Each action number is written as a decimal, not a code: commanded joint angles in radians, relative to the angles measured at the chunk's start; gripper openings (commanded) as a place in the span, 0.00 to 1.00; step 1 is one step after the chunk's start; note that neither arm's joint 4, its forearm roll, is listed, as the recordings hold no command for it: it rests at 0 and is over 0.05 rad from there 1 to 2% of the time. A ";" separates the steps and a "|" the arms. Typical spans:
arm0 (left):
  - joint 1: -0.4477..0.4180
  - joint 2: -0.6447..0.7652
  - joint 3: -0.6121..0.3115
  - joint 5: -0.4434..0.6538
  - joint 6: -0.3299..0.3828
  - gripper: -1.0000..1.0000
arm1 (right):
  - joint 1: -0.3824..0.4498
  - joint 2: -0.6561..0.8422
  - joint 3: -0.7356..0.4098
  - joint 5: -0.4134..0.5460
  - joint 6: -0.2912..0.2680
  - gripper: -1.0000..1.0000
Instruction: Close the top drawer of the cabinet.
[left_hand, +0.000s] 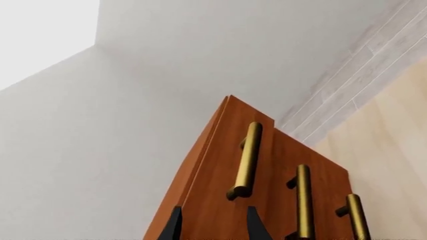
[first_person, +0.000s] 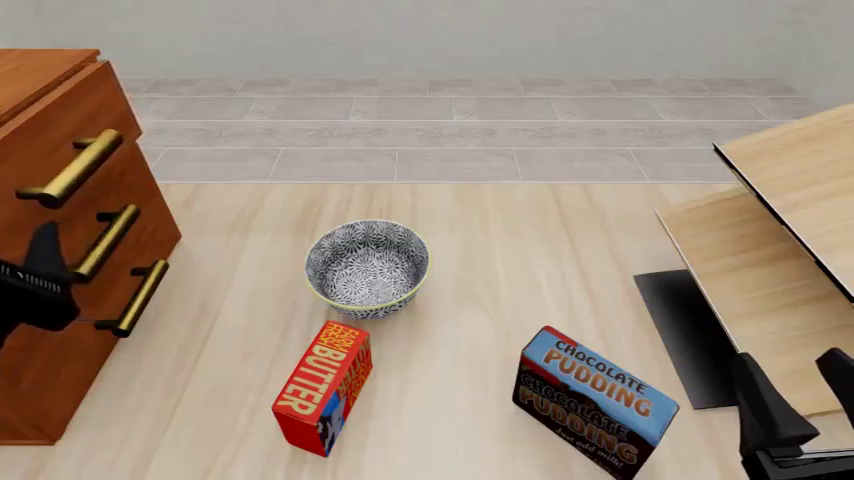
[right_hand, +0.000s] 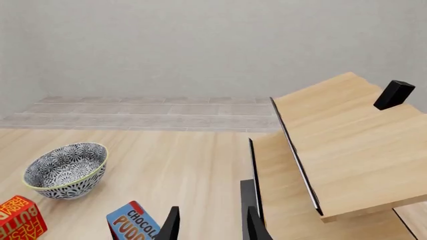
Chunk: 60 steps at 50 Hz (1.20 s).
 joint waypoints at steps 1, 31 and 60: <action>0.031 -0.016 0.004 -0.003 0.003 1.00 | 0.002 0.000 0.000 0.000 -0.002 1.00; 0.061 -0.039 0.000 0.022 -0.003 1.00 | 0.004 0.000 0.000 0.000 -0.004 1.00; 0.085 0.017 0.002 -0.007 0.064 1.00 | 0.006 0.000 -0.002 -0.007 -0.002 1.00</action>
